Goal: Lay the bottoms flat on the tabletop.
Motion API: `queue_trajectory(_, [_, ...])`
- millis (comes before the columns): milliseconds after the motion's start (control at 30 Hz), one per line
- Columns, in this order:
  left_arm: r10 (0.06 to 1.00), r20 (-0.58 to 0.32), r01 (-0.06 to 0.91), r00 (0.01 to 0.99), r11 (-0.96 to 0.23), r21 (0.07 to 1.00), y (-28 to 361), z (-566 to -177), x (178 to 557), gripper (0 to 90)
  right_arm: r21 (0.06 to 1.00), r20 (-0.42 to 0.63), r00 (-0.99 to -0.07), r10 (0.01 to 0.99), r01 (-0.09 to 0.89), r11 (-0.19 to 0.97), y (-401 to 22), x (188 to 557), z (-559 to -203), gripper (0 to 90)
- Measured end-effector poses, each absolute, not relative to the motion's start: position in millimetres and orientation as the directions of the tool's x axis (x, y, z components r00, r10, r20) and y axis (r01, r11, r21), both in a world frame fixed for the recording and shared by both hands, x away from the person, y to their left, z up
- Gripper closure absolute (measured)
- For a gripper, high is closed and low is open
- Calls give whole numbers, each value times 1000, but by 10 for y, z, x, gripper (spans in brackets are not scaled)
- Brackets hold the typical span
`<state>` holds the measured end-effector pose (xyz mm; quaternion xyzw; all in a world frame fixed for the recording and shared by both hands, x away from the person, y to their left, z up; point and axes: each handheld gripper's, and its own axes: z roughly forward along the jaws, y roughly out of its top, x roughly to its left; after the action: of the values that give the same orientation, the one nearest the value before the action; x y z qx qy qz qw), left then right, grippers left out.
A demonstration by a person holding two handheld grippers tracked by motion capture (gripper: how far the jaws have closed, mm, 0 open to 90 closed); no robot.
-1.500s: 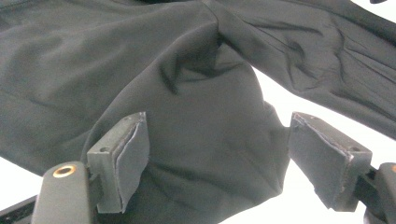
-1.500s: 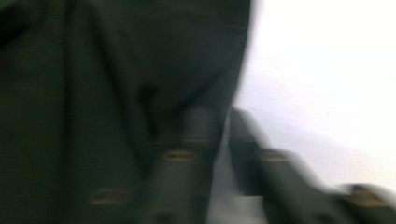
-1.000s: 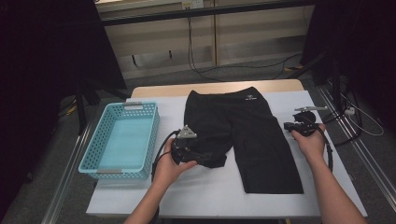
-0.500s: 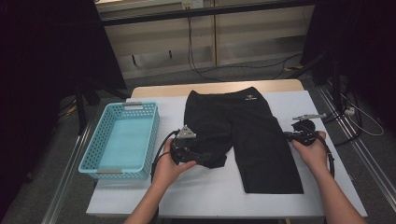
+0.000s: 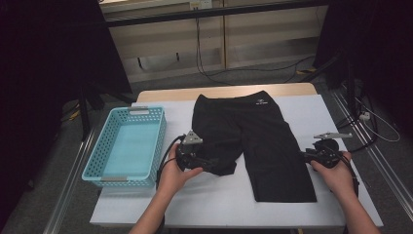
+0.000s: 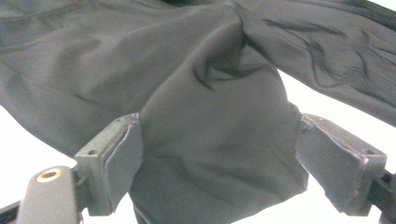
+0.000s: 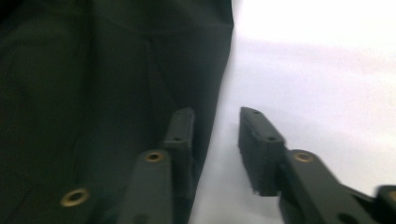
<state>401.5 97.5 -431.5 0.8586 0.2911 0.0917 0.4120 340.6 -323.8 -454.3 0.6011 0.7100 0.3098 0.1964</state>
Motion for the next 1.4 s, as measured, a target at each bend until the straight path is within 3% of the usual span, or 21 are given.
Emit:
queue_trajectory(133, [578, -83, 426, 812, -488, 762, 995, -4317, 4022, 149, 669, 108, -228, 967, 737, 99, -3228, 3342, -4542, 891])
queue_trajectory(167, [579, -83, 426, 811, -487, 762, 999, -4316, 4024, 149, 672, 131, -236, 963, 735, 89, -3241, 3334, -4550, 900])
queue_trajectory(667, [579, -87, 427, 811, -483, 765, 1001, -4292, 4016, 151, 662, 164, -217, 962, 747, 56, -3453, 3200, -4539, 900])
queue_trajectory(800, [576, -79, 420, 813, -487, 766, 985, -4294, 4017, 151, 685, 161, -220, 962, 727, 52, -3386, 3221, -4515, 729])
queue_trajectory(867, [577, -73, 417, 813, -491, 765, 986, -4293, 4021, 151, 689, 161, -230, 960, 722, 58, -3328, 3245, -4514, 690])
queue_trajectory(967, [579, -76, 421, 812, -490, 764, 994, -4295, 4023, 151, 674, 129, -253, 959, 732, 102, -3229, 3281, -4548, 725])
queue_trajectory(1033, [576, -66, 412, 815, -496, 764, 1004, -4290, 4032, 151, 668, 91, -265, 960, 731, 138, -3197, 3287, -4533, 838])
queue_trajectory(1067, [576, -67, 414, 814, -495, 764, 1007, -4290, 4032, 151, 665, 121, -285, 951, 734, 136, -3196, 3292, -4538, 892])
queue_trajectory(1400, [575, -76, 414, 814, -483, 771, 1002, -4270, 4014, 150, 664, 158, -266, 951, 741, 97, -3339, 3247, -4532, 900])
